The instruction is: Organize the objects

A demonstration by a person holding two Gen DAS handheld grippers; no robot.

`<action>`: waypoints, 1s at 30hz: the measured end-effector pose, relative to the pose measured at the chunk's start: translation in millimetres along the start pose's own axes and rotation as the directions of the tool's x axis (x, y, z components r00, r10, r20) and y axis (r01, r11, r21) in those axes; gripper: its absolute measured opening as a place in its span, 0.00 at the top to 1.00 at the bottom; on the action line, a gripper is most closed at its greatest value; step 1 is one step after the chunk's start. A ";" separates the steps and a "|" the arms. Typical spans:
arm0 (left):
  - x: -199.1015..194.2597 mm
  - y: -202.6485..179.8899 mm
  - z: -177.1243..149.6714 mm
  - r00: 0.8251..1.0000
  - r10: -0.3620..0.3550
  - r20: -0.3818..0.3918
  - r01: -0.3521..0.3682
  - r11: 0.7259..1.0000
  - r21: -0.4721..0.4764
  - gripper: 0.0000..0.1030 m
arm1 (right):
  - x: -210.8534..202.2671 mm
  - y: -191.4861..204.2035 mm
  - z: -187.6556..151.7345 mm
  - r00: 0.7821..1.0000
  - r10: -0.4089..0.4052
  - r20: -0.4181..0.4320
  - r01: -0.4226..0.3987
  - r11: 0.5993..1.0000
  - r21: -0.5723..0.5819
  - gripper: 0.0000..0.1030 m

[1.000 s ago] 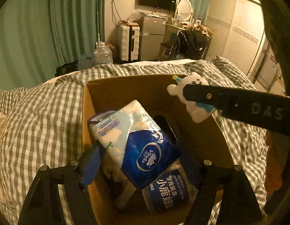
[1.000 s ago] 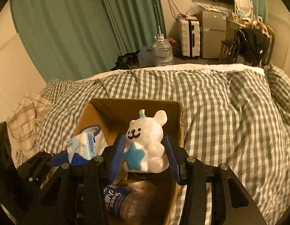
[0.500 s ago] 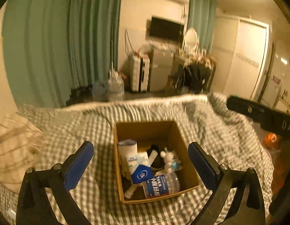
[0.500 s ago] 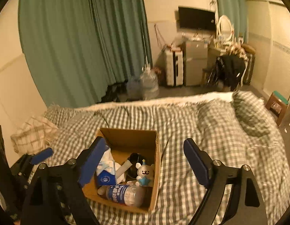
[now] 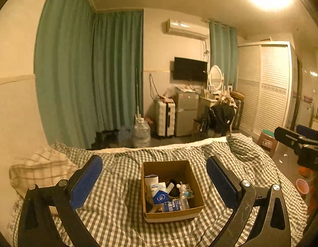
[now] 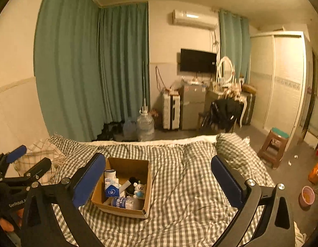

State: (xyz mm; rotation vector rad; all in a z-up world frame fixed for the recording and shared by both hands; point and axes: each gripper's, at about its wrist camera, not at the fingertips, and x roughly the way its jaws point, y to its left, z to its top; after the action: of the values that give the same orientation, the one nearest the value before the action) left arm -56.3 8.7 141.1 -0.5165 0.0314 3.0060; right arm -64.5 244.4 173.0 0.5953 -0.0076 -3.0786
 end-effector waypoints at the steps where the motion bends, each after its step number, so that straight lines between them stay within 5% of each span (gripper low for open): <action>1: -3.1 -1.2 -4.8 1.000 0.007 0.006 -0.006 1.000 -0.007 0.00 | -2.9 -0.4 -4.8 1.000 -0.019 0.006 0.019 1.000 -0.001 0.00; 12: 24.6 -7.4 -84.1 0.992 0.126 0.012 -0.125 0.991 -0.054 0.00 | 37.2 12.4 -94.6 0.990 -0.035 0.138 0.047 0.995 -0.089 0.00; 20: 61.2 -3.8 -135.4 0.978 0.195 -0.074 -0.200 0.977 -0.079 0.00 | 91.2 9.3 -142.7 0.999 0.047 -0.004 -0.047 0.996 -0.079 0.00; 30: 62.2 1.9 -133.9 0.980 0.183 -0.077 -0.191 0.975 -0.113 0.00 | 98.4 5.0 -149.1 0.998 0.053 -0.042 -0.056 0.996 -0.070 0.00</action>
State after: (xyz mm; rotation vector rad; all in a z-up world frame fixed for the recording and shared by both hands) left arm -70.4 7.4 -5.9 -0.6596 -0.1020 3.1881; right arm -100.2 238.3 -2.0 0.6425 0.0846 -2.9987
